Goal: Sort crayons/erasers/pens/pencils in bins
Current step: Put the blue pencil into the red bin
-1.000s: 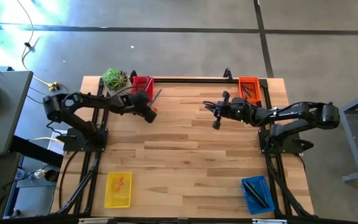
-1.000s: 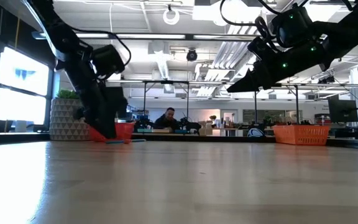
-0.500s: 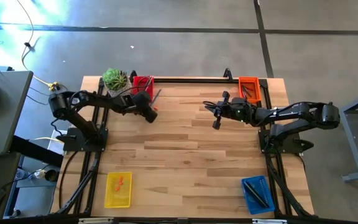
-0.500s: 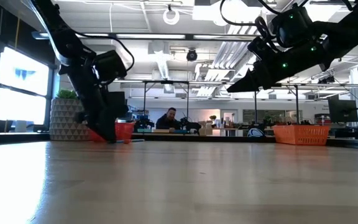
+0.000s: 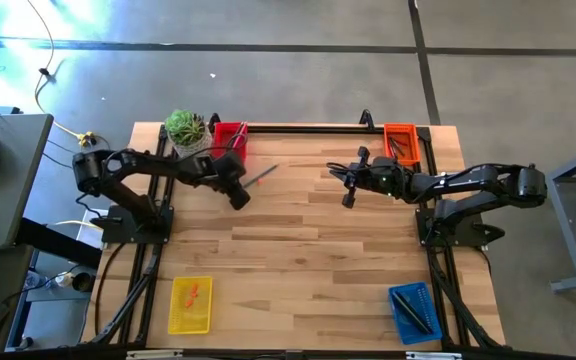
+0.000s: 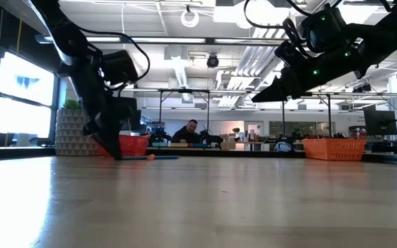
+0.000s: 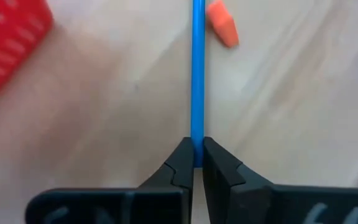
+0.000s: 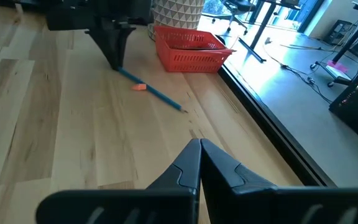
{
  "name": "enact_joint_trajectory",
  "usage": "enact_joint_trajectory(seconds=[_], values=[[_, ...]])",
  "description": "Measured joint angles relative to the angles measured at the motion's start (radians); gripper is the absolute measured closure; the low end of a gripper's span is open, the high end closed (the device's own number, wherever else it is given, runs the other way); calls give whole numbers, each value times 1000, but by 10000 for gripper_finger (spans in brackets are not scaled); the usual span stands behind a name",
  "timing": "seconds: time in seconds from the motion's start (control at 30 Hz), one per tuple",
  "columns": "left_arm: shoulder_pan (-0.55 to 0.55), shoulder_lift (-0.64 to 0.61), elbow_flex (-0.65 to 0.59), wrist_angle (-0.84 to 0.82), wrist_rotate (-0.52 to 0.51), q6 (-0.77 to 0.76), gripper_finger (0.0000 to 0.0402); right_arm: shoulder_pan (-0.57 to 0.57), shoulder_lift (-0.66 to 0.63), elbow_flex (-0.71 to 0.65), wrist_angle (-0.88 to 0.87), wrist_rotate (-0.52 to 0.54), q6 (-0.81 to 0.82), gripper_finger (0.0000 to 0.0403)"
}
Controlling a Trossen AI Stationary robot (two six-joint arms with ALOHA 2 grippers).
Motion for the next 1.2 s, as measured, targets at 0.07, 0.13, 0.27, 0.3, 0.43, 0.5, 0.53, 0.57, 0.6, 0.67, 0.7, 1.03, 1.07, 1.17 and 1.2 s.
enact_joint_trajectory(seconds=[0.07, 0.13, 0.27, 0.3, 0.43, 0.5, 0.53, 0.57, 0.6, 0.67, 0.7, 1.03, 1.07, 1.17, 1.2], values=[[-1, -31, -4, -21, 7, -10, 400, 0, 0, 0, 0, 0, 0, 403], [-2, -63, -8, -41, 9, -32, 400, 0, 0, 0, 0, 0, 2, 403], [-1, -118, -4, -44, -10, -60, 401, 0, 0, 0, 0, 0, 1, 403], [-1, -127, -5, -47, -18, -70, 401, 0, 0, 0, 0, 0, 1, 403], [-1, -171, -4, -37, -49, -95, 400, 0, 0, 0, 0, 0, 1, 403], [-1, -193, -3, -29, -97, -113, 399, 0, 0, 0, 0, 0, 1, 403], [-1, -204, -3, -24, -132, -128, 399, 0, 0, 0, 0, 0, 1, 403], [-1, -214, -3, -19, -172, -140, 399, 0, 0, 0, 0, 0, 1, 403], [0, -222, -3, -6, -216, -150, 399, 0, 0, 0, 0, 0, 1, 403], [6, -228, -1, 17, -284, -164, 399, 0, 0, 0, 0, 0, 1, 403], [11, -228, -1, 25, -300, -165, 399, 0, 0, 0, 0, -1, 1, 403], [7, -205, 0, 53, -106, 38, 401, 0, 0, 0, 0, -2, 0, 403], [7, -197, 0, 39, -108, 43, 401, 0, 0, 0, 0, -2, 0, 403], [7, -158, -6, -5, -151, 32, 401, 0, 0, 0, 0, -3, 1, 403], [8, -147, -18, -3, -178, 22, 399, 0, 0, 0, 0, -3, 3, 403]])
